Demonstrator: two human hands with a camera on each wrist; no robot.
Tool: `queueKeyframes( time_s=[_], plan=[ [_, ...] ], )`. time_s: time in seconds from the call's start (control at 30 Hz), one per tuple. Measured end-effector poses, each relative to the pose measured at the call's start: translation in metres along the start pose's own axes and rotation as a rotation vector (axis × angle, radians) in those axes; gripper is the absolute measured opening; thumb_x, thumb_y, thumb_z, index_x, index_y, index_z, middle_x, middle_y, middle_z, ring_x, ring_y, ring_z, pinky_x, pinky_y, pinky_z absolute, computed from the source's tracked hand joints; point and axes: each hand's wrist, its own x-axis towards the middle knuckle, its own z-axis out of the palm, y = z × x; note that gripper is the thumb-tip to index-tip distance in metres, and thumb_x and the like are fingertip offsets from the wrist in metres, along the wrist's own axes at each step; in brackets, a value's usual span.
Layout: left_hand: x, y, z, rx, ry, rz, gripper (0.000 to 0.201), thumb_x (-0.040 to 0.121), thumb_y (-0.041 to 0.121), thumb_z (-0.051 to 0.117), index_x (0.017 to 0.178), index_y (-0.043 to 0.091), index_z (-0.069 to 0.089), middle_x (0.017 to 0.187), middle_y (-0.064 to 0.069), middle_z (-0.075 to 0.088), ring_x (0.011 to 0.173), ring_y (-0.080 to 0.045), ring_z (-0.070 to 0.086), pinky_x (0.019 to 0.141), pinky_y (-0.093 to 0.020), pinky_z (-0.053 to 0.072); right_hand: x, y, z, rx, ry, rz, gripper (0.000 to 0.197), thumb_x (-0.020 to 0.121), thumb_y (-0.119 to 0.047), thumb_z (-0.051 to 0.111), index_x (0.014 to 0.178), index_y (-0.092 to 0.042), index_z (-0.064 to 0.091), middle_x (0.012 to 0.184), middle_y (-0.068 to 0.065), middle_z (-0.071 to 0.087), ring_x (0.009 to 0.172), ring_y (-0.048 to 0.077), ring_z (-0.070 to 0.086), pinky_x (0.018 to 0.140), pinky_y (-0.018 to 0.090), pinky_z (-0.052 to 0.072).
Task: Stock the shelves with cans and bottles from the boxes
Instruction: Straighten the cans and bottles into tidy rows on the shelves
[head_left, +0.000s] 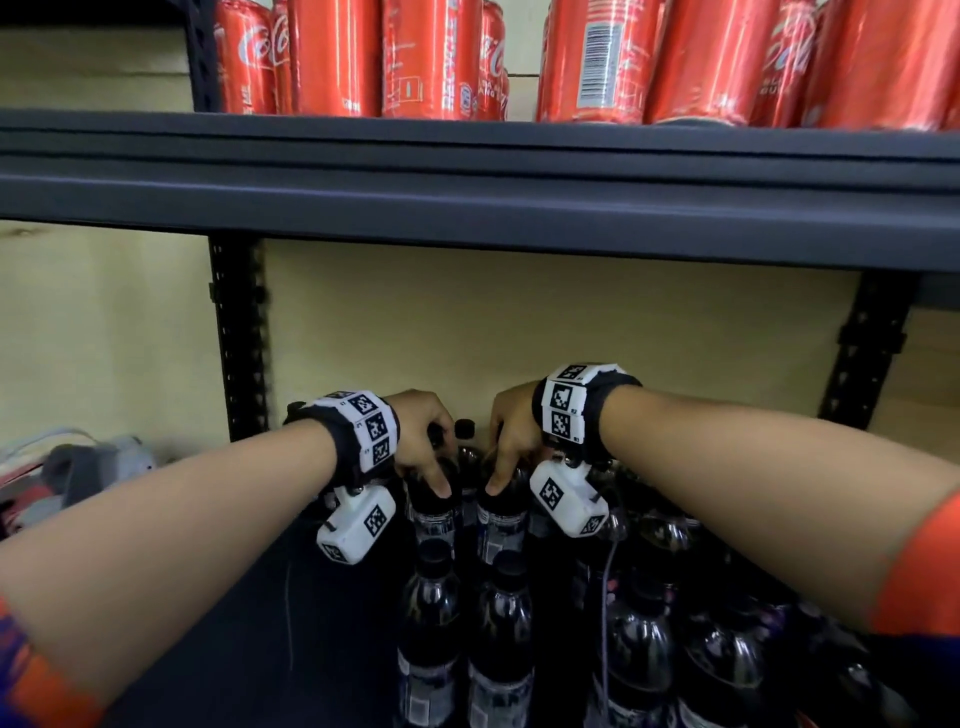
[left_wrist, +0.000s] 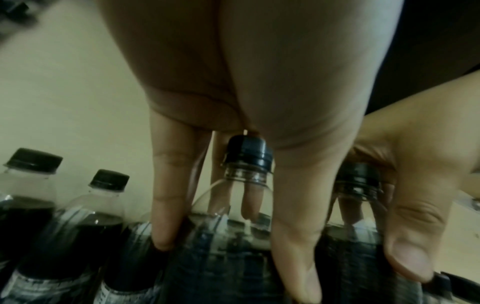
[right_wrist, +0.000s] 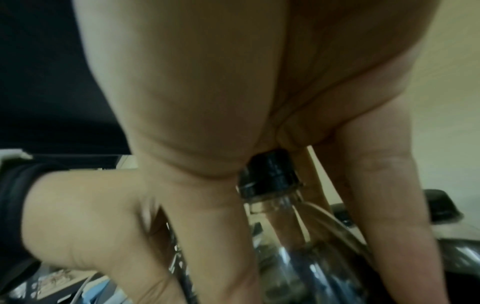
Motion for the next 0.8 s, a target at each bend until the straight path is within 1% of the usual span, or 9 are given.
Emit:
queueKeyframes(
  time_s=[0.13, 0.23, 0.3, 0.43, 0.5, 0.57, 0.63, 0.7, 0.8],
  plan=[
    [0.006, 0.006, 0.010, -0.029, -0.036, 0.001, 0.053, 0.053, 0.043, 0.098, 0.099, 0.029, 0.077, 0.093, 0.009, 0.071, 0.084, -0.018, 0.072, 0.078, -0.037, 0.062, 0.003, 0.002, 0.009, -0.031, -0.022, -0.004, 0.048, 0.066, -0.049, 0.090, 0.096, -0.013, 0.079, 0.079, -0.003, 0.073, 0.062, 0.013, 0.062, 0.064, 0.023, 0.051],
    [0.010, 0.007, 0.020, -0.012, -0.045, 0.010, 0.054, 0.054, 0.043, 0.097, 0.102, 0.028, 0.077, 0.096, 0.009, 0.070, 0.087, -0.013, 0.070, 0.080, -0.032, 0.061, 0.007, 0.004, 0.017, -0.039, -0.028, -0.014, 0.046, 0.067, -0.048, 0.090, 0.095, -0.014, 0.078, 0.079, -0.003, 0.073, 0.063, 0.014, 0.064, 0.067, 0.026, 0.054],
    [0.013, 0.007, 0.025, -0.022, -0.042, 0.009, 0.055, 0.053, 0.043, 0.097, 0.102, 0.028, 0.077, 0.095, 0.008, 0.072, 0.087, -0.013, 0.070, 0.082, -0.032, 0.061, 0.010, 0.007, 0.023, -0.047, -0.020, -0.017, 0.046, 0.068, -0.047, 0.090, 0.098, -0.013, 0.078, 0.082, -0.001, 0.074, 0.063, 0.014, 0.064, 0.069, 0.026, 0.055],
    [0.019, 0.008, 0.030, -0.025, -0.062, 0.005, 0.056, 0.050, 0.047, 0.097, 0.100, 0.032, 0.076, 0.094, 0.010, 0.073, 0.087, -0.012, 0.069, 0.083, -0.034, 0.061, 0.015, 0.009, 0.033, -0.052, -0.040, -0.013, 0.051, 0.068, -0.046, 0.090, 0.103, -0.012, 0.078, 0.098, 0.005, 0.078, 0.068, 0.016, 0.065, 0.077, 0.032, 0.059],
    [0.021, 0.010, 0.031, -0.018, -0.079, 0.009, 0.057, 0.051, 0.047, 0.097, 0.101, 0.032, 0.076, 0.094, 0.011, 0.072, 0.087, -0.012, 0.069, 0.084, -0.034, 0.060, 0.018, 0.009, 0.036, -0.061, -0.046, -0.009, 0.054, 0.066, -0.048, 0.091, 0.105, -0.014, 0.077, 0.101, 0.005, 0.078, 0.070, 0.017, 0.067, 0.079, 0.033, 0.059],
    [0.023, 0.012, 0.032, -0.012, -0.088, 0.025, 0.057, 0.053, 0.046, 0.097, 0.103, 0.030, 0.076, 0.095, 0.011, 0.072, 0.087, -0.011, 0.068, 0.084, -0.032, 0.060, 0.022, 0.009, 0.040, -0.072, -0.047, -0.009, 0.060, 0.061, -0.054, 0.092, 0.106, -0.017, 0.077, 0.103, 0.002, 0.078, 0.078, 0.017, 0.073, 0.081, 0.034, 0.061],
    [0.024, 0.013, 0.034, -0.017, -0.103, 0.042, 0.056, 0.057, 0.043, 0.097, 0.106, 0.027, 0.076, 0.095, 0.010, 0.072, 0.087, -0.011, 0.069, 0.081, -0.029, 0.060, 0.025, 0.010, 0.044, -0.092, -0.045, -0.012, 0.063, 0.057, -0.062, 0.090, 0.102, -0.021, 0.077, 0.100, -0.001, 0.078, 0.081, 0.016, 0.074, 0.082, 0.035, 0.062],
    [0.024, 0.014, 0.036, -0.016, -0.117, 0.057, 0.055, 0.059, 0.040, 0.096, 0.108, 0.024, 0.075, 0.094, 0.010, 0.072, 0.086, -0.011, 0.068, 0.077, -0.026, 0.059, 0.026, 0.011, 0.046, -0.114, -0.063, -0.014, 0.056, 0.056, -0.066, 0.088, 0.094, -0.026, 0.078, 0.092, -0.004, 0.078, 0.077, 0.015, 0.074, 0.082, 0.036, 0.061],
    [0.026, 0.014, 0.040, -0.031, -0.139, 0.057, 0.056, 0.059, 0.038, 0.097, 0.108, 0.021, 0.075, 0.092, 0.010, 0.072, 0.081, -0.009, 0.068, 0.069, -0.023, 0.058, 0.027, 0.011, 0.049, -0.099, -0.081, -0.031, 0.050, 0.060, -0.063, 0.088, 0.093, -0.026, 0.079, 0.091, -0.005, 0.078, 0.078, 0.015, 0.073, 0.083, 0.034, 0.061]
  ],
)
